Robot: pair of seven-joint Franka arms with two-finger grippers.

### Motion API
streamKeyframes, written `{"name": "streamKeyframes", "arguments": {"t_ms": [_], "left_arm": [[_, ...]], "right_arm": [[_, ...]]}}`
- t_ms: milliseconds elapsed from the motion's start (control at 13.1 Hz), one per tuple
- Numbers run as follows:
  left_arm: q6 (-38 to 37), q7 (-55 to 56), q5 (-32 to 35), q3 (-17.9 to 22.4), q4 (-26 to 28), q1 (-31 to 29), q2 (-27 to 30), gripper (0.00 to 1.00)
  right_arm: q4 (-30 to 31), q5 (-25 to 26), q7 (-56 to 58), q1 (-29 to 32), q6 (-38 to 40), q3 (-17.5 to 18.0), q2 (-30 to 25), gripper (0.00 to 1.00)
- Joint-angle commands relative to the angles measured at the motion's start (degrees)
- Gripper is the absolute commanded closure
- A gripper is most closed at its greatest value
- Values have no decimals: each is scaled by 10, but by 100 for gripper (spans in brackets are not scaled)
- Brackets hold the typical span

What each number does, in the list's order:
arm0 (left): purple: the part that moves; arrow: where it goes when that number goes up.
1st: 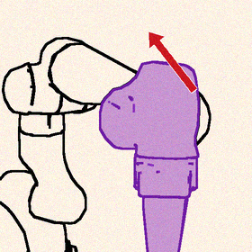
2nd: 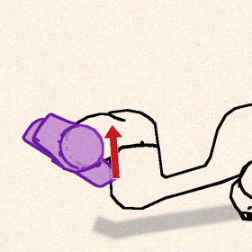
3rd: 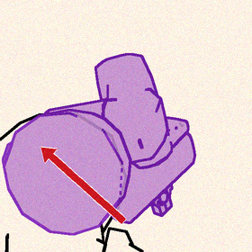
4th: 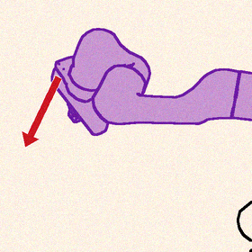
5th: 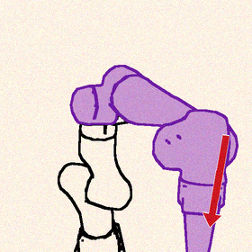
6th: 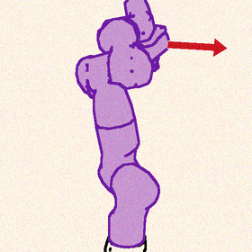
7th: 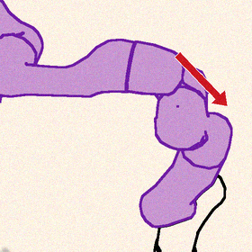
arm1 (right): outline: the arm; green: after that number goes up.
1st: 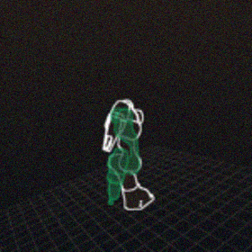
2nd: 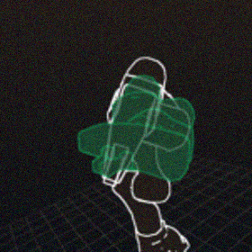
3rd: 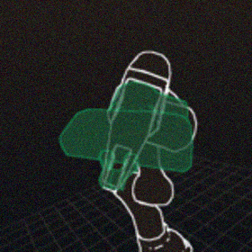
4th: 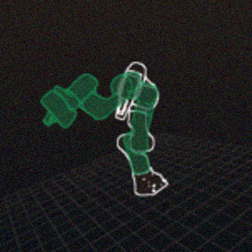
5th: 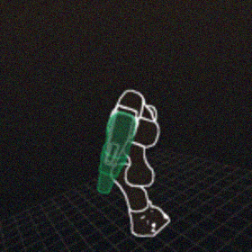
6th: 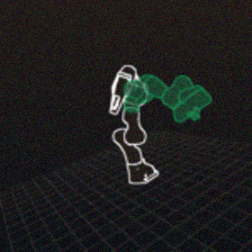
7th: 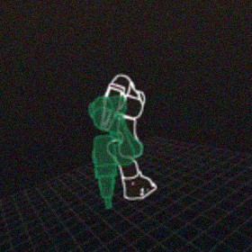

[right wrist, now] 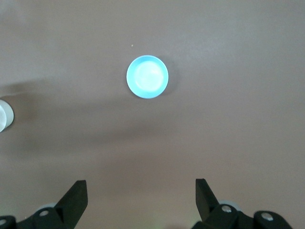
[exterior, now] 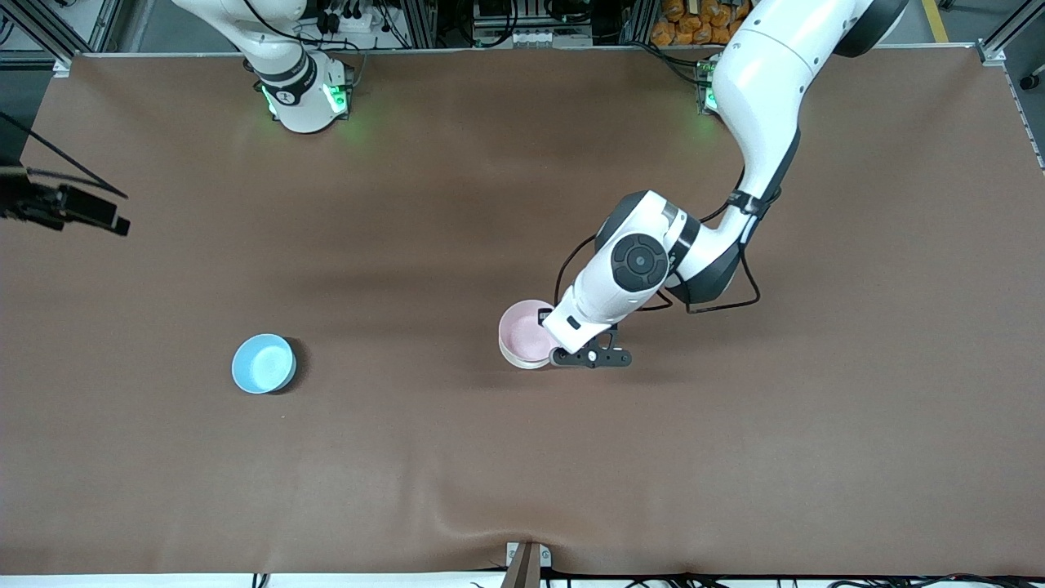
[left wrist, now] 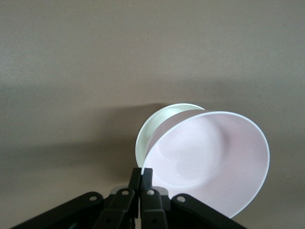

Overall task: Stack pink and blue bowls on white bowl
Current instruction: 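Lower the pink bowl into the white bowl while the right gripper reaches the blue bowl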

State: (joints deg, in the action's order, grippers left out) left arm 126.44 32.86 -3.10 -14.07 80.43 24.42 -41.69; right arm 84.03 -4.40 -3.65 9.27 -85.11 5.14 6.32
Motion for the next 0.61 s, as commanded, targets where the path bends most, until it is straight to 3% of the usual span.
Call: {"name": "streamKeyframes", "arguments": {"t_ms": [0,228,533], "left_arm": [[3,-7,-13,3,-17,0,-12,100],[24,-8,-17,3,-17,0,-27,100],[32,-8,-32,3,-16,-1,-36,100]], "right_arm": [[-5,-5,5,7,-52,2,47,0],[-5,-2,7,-1,-81,3,117,0],[-5,15,7,-12,-82,3,156,0]]}}
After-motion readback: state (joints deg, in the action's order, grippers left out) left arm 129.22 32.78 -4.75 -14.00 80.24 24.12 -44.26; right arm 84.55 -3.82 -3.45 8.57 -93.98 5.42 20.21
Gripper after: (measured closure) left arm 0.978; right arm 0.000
